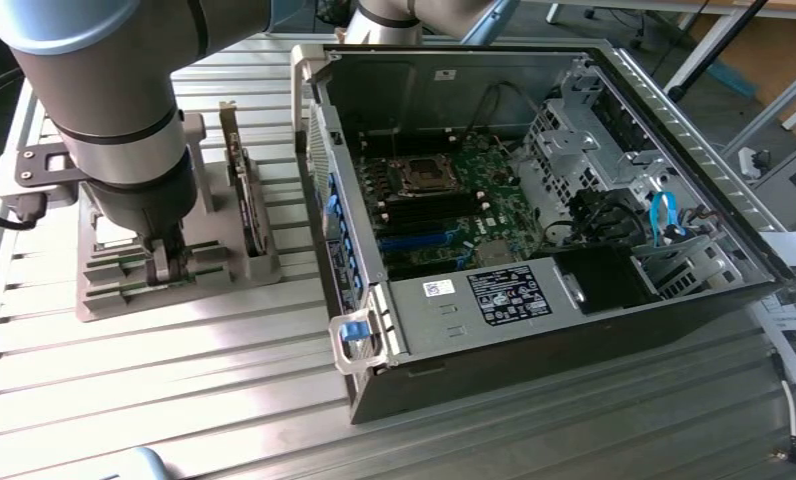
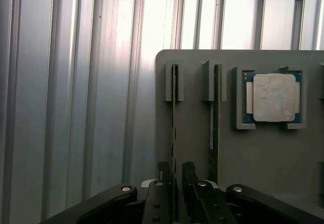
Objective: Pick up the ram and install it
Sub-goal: 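Pick up the ram and move it above insertion slot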
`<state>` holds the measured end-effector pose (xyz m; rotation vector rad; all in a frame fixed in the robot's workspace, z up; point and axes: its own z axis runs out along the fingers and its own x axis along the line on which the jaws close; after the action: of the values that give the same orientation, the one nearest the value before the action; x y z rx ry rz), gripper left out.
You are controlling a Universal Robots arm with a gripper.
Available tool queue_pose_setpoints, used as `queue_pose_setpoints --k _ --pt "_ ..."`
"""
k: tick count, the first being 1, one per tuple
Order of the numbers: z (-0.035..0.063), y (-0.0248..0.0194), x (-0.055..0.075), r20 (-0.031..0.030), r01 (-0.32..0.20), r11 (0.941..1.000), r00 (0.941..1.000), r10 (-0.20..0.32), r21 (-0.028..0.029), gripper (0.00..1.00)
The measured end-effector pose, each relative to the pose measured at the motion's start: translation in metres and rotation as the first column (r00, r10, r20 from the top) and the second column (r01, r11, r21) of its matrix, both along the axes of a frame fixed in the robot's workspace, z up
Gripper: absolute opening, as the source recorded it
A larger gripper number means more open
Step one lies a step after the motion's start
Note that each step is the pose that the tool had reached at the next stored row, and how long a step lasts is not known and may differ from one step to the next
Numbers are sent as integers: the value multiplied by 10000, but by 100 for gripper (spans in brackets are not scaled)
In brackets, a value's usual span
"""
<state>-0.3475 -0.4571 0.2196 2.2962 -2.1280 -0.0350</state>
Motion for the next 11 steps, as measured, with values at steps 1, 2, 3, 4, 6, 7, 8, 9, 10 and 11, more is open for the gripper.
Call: queue_pose_setpoints --k 1,2,3,4,6,7,8,9,10,11 --pt "-3 0 0 0 0 10000 10000 0 0 24" --pt "-7 0 0 0 0 10000 10000 0 1 24" --pt "-11 0 0 1 0 10000 10000 0 1 24" --pt "-15 0 0 0 0 10000 10000 0 1 24" --pt "-21 0 0 -1 0 10000 10000 0 0 24" --pt "-25 0 0 0 0 10000 10000 0 0 24" --pt "-30 0 0 0 0 10000 10000 0 1 24" --pt "-34 0 0 0 0 10000 10000 0 1 24" --pt "-37 0 0 -1 0 10000 10000 0 0 24" --pt "-41 0 0 -1 0 10000 10000 0 0 24"
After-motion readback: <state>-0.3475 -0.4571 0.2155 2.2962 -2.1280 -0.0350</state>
